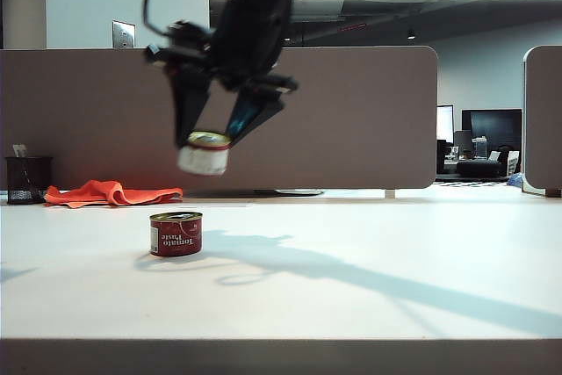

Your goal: Stack a can of tomatoes on the right onto the can of tomatoes on the left.

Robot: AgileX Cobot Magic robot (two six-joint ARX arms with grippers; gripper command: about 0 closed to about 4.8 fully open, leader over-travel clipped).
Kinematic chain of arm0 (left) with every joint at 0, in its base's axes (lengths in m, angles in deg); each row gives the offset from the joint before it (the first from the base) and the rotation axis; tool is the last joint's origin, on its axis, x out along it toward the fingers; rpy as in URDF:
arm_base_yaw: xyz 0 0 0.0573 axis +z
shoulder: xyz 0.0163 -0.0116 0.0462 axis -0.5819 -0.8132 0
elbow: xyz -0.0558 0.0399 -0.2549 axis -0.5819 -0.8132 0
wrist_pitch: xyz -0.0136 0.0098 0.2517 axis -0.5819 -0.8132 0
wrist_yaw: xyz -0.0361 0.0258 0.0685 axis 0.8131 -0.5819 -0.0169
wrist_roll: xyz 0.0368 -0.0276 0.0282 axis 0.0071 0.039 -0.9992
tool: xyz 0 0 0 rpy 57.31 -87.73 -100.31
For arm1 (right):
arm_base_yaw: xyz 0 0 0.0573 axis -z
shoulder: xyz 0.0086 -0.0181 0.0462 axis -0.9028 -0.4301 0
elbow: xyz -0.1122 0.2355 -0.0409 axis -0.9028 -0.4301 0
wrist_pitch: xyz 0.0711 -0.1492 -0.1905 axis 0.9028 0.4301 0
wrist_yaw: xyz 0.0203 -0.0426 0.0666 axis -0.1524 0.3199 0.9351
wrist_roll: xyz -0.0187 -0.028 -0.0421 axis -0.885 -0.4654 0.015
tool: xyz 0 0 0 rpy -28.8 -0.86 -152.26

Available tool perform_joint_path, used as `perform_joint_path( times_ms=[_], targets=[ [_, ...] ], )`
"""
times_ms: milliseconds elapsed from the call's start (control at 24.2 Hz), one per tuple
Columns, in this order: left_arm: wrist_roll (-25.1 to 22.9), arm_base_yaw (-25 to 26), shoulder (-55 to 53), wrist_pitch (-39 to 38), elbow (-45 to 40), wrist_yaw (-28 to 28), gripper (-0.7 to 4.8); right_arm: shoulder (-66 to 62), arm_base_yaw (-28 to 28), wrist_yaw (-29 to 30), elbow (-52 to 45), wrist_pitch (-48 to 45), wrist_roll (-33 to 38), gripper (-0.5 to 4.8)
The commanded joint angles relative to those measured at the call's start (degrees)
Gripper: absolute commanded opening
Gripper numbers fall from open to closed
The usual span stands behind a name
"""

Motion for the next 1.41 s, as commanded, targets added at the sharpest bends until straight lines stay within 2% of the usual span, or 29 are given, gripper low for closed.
perform_joint_path(
  times_ms=[41,703,827,992,1158,1406],
  targets=[
    [-0.2,0.1,0.1,0.7,0.3,0.8,2.11,-1.1,-0.7,-0.3,0.8,-1.5,-1.1,2.25],
    [-0.2,0.1,0.1,0.7,0.3,1.3,2.11,-3.8,-1.3,4.7,1.3,-3.6,-1.2,2.38],
    [-0.2,0.1,0.1,0.6,0.3,1.3,2.11,-4.1,-1.3,5.6,1.3,-3.7,-1.2,2.83],
    [-0.2,0.1,0.1,0.4,0.3,1.3,2.11,-4.1,-1.3,5.5,1.3,-4.3,-1.2,2.90],
    [-0.2,0.1,0.1,0.1,0.3,1.3,2.11,-4.1,-1.2,5.5,1.3,-3.8,-1.0,3.63],
    [-0.2,0.1,0.1,0.1,0.3,1.3,2.11,-4.1,-1.3,5.5,1.4,-4.4,-1.0,3.65]
  ],
)
